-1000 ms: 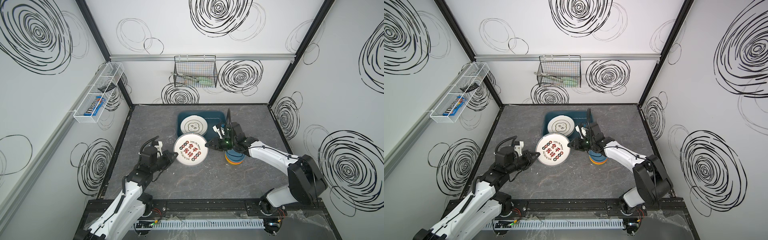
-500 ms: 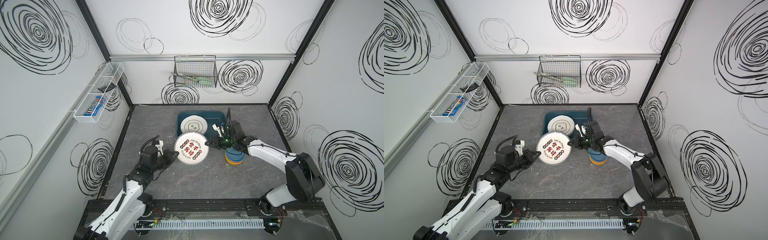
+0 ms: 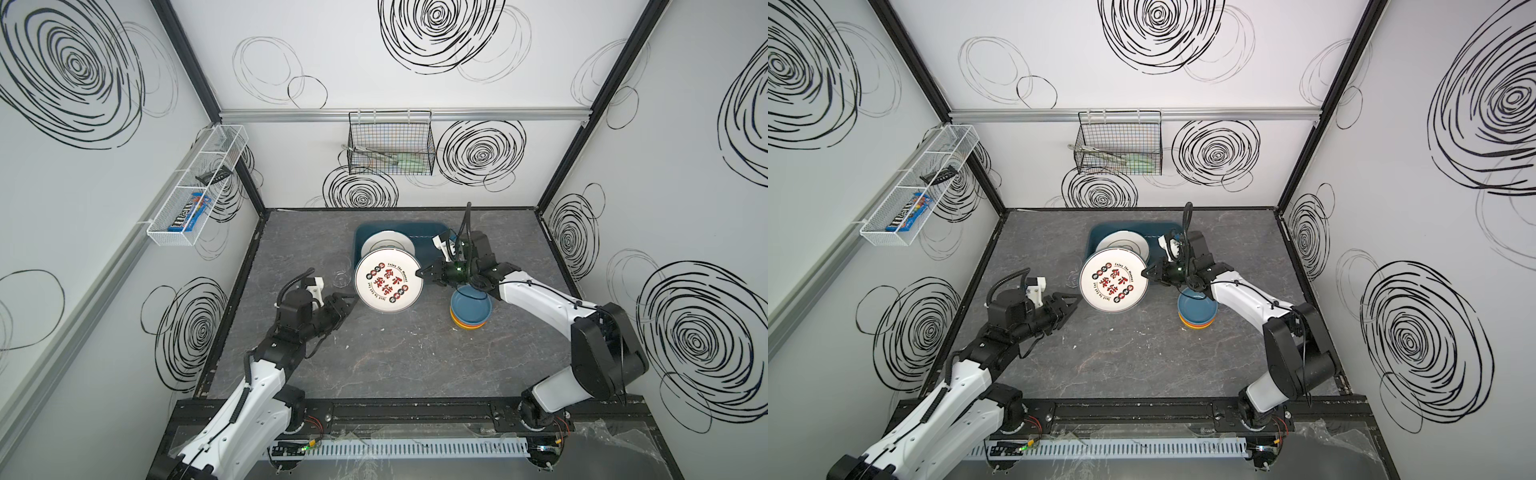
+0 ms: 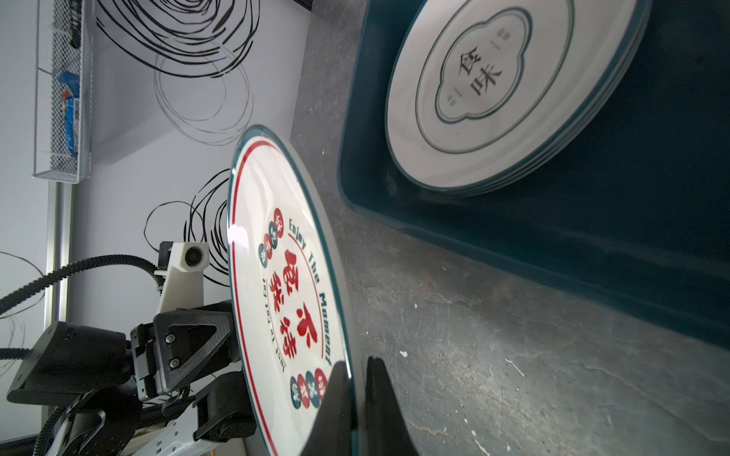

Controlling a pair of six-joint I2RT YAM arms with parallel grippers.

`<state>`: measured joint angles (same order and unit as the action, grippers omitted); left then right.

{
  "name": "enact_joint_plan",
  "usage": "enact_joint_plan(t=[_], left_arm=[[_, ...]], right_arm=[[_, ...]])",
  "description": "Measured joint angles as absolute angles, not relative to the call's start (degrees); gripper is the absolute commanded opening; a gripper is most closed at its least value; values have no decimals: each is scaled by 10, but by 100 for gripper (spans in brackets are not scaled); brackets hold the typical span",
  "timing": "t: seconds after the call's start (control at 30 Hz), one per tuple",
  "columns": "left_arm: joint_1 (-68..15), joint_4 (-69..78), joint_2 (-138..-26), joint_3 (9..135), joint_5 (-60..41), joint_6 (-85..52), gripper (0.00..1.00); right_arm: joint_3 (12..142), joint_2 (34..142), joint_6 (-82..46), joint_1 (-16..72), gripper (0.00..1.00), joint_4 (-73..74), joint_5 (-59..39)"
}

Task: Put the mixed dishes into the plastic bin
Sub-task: 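Lift the plate and carry it into the teal bin with the right gripper, then lower the plate onto the stack and press it flat with the right gripper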

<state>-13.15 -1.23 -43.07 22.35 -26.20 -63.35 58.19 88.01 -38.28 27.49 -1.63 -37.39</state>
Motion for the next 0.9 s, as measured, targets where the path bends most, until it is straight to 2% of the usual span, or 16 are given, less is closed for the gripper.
enact_joint_plan(t=[0.3,0.9], left_arm=[[-110,-21,-397,223,-270,-627,65],[-108,-44,-387,223,-276,-604,69]], right_arm=[[643,935,-383,232,0,-27,-350],[792,1107,-399,203,0,-65,-292]])
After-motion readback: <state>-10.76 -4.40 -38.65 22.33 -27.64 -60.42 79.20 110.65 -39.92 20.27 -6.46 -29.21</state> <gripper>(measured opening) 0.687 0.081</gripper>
